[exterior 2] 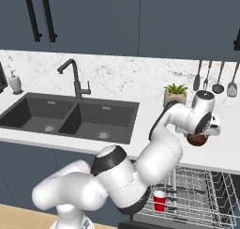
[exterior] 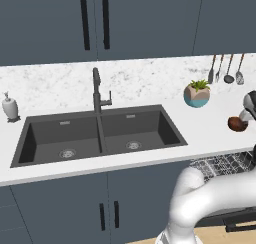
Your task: Pick up the cup and bowl from the counter, place them in the dishwasher, and close the dishwasher door.
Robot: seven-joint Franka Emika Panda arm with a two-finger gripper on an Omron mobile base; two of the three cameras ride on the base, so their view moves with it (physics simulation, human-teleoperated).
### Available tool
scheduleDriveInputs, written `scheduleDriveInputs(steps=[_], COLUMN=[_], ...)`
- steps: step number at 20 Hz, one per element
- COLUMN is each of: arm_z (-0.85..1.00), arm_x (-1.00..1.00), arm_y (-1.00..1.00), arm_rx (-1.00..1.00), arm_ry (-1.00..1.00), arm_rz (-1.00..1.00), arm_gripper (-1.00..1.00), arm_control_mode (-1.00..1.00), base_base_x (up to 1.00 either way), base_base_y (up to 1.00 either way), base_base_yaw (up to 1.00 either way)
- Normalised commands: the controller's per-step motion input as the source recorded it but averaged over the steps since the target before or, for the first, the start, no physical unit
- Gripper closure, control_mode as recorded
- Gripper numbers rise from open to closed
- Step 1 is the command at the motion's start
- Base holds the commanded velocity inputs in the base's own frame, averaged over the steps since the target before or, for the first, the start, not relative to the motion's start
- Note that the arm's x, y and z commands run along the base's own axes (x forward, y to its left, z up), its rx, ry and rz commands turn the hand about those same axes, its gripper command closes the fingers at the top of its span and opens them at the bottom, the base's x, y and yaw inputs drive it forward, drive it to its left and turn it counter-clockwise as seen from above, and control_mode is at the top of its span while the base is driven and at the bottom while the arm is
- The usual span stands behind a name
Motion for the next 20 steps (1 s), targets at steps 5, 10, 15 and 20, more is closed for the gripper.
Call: scheduleDriveInputs(steps=[5, 10, 15, 20], arm_z=[-0.28, -0.39, -0.30, -0.08], arm_x=[0.10, 0.14, 0.39, 0.63], arm_y=[0.00, 0.00, 0.00, 0.00], arm_rx=[-0.05, -0.09, -0.07, -0.06], arm_ry=[0.07, 0.02, 0.02, 0.12], arm_rz=[0.17, 0.33, 0.35, 0.22], arm_gripper=[-1.00, -1.00, -1.00, -1.00], arm_control_mode=[-1.00, -1.00, -1.00, -1.00], base_base_x=[0.00, 0.00, 0.00, 0.00], base_base_y=[0.00, 0.00, 0.00, 0.00], base_base_yaw=[0.00, 0.00, 0.00, 0.00])
